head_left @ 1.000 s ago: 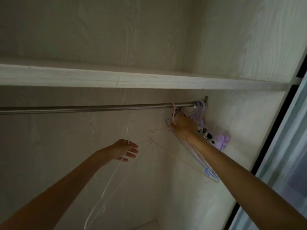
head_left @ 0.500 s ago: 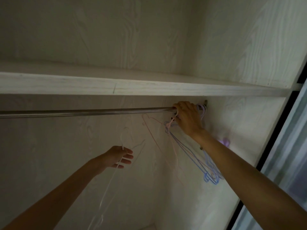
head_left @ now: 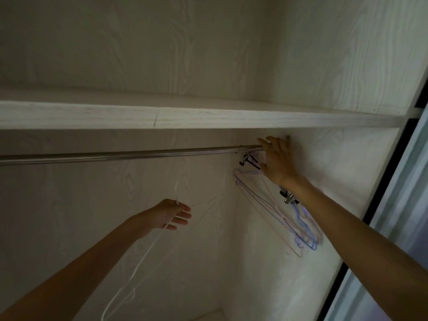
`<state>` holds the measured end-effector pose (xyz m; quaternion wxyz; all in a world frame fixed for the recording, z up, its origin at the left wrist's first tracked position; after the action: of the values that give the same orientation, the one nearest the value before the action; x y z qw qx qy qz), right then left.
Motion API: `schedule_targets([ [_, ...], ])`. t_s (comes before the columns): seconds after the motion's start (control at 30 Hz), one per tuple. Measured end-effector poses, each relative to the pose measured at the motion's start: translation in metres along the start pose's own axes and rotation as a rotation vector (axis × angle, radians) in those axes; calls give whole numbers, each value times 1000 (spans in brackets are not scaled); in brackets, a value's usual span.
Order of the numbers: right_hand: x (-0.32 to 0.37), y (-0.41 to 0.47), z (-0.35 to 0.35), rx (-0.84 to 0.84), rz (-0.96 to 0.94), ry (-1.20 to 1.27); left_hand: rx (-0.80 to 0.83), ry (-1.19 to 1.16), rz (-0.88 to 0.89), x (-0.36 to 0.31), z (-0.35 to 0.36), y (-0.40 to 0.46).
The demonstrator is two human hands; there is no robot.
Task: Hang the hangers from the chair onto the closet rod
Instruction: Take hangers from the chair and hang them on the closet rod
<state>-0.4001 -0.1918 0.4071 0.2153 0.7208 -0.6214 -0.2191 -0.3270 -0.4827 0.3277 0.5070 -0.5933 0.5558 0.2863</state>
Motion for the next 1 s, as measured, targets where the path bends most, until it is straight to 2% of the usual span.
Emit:
schedule_targets([
  [0.07, 20, -16, -6, -48, -50, 157, -1, 41, -14, -7, 7, -4],
  [0.1, 33, -29, -9, 15, -72, 253, -4, 80, -22, -10, 11, -6],
  [0.2, 65, -68, -5, 448, -141, 454, 42, 113, -15, -19, 22, -8],
  [0.3, 89, -97, 2, 849, -87, 702, 79, 55, -30, -24, 38, -9],
  [0.37, 98, -109, 4, 982, 2, 770, 57, 84, -44, -30, 54, -12],
  [0.43, 101, -117, 5, 1039, 76, 852, 29, 121, -30, -38, 71, -15],
  [0.57, 97, -130, 2, 1025, 195, 1059, -42, 180, 113, -47, 93, -10],
  [0.67, 89, -131, -6, 897, 230, 1108, -26, 253, 170, -56, 94, -9],
  [0.73, 81, -125, -13, 815, 259, 1084, 1, 405, 216, -66, 87, -17],
  [0.77, 75, -120, -15, 778, 271, 1079, -65, 483, 262, -71, 80, -22],
  [0.8, 69, -114, -18, 738, 279, 1092, -199, 560, 320, -76, 70, -28],
  [0.9, 54, -91, -23, 612, 296, 1121, -700, 815, 650, -87, 36, -43],
  [0.93, 52, -82, -25, 577, 301, 1120, -802, 932, 726, -87, 24, -40],
  [1.0, 52, -68, -26, 537, 310, 1107, -834, 1182, 686, -84, 6, -32],
])
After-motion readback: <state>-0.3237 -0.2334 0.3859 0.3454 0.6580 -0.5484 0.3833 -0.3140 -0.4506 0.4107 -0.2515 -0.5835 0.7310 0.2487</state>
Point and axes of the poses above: each hand's wrist, its own y-axis towards the middle knuckle, its own z-axis out of the palm, x = y × z, the point moved 1 cm from there along y, towards the middle knuckle, and after that the axes turned 1 degree about z, right-handed, at the moved point
